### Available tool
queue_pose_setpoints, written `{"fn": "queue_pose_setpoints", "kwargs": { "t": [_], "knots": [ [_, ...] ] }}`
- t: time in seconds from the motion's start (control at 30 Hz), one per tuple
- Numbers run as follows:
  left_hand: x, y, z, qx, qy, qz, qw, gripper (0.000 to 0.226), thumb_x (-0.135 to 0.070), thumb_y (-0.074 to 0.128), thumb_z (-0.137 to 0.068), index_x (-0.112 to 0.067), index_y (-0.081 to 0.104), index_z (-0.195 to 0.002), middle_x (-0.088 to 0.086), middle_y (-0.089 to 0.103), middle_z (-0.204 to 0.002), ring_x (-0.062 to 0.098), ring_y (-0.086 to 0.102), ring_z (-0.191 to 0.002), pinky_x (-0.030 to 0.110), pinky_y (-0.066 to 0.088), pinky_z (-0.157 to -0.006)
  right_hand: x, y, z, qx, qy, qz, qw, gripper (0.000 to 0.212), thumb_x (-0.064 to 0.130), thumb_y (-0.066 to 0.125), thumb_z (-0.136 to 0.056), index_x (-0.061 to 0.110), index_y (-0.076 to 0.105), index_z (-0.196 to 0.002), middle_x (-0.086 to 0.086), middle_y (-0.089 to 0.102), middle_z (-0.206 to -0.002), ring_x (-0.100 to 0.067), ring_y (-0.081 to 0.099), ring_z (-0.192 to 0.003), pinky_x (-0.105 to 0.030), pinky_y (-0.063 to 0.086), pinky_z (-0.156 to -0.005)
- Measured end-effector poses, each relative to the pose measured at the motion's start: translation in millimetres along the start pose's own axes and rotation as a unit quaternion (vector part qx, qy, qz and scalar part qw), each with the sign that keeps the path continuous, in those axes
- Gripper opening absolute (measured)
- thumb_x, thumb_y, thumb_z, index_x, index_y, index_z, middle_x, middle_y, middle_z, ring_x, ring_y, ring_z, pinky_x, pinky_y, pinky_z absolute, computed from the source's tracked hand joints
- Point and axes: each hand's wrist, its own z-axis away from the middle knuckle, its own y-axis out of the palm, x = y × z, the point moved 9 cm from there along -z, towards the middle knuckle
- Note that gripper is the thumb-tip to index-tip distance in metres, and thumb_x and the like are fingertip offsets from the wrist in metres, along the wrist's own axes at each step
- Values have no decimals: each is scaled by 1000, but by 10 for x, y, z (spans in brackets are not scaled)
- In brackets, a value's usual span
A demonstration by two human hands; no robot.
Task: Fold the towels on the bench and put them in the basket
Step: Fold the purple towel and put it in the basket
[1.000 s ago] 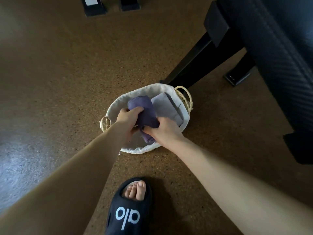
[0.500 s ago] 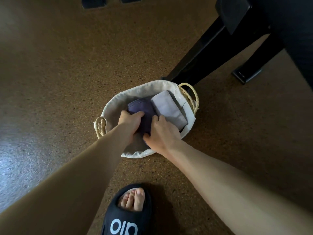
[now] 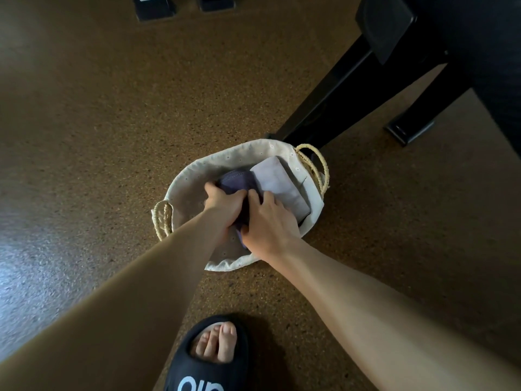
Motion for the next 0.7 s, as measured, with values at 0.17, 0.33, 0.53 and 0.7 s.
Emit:
{"fn": "queue_pose_setpoints", "kwargs": {
  "t": [0.17, 0.33, 0.53, 0.7],
  "knots": [
    [11, -26, 56, 17, 23, 19, 999, 79, -29, 71, -88, -20, 28, -154, 13, 55, -134, 34, 58, -118, 49, 53, -101, -34, -3, -91, 69, 35, -71, 994, 59, 22, 74, -81, 12, 45, -132, -10, 55, -133, -31, 53, -125, -40, 46, -97],
    [135, -13, -44, 32, 12, 114, 993, 87, -29, 73, -60, -28, 40, -140, 11, 62, -123, 33, 64, -109, 53, 56, -94, -108, 48, -176, 129, 111, -135, 976, 67, 20, 71, -76, 14, 46, -137, -8, 57, -136, -31, 52, -129, -37, 45, -96],
    [165, 45, 34, 72, -39, 211, 974, 46, -10, 64, -93, -23, 42, -132, 15, 61, -115, 35, 65, -106, 55, 58, -90, -116, 55, -238, 189, 161, -200, 948, 73, 31, 71, -76, 16, 46, -143, -10, 60, -131, -31, 56, -124, -35, 47, -88],
    [162, 64, -43, 59, -33, 182, 981, 49, -11, 66, -95, -14, 42, -138, 15, 57, -124, 31, 60, -111, 46, 55, -91, -75, 34, -220, 137, 146, -121, 972, 74, 40, 72, -84, 11, 42, -144, -14, 40, -141, -33, 51, -128, -37, 44, -100]
  ]
}}
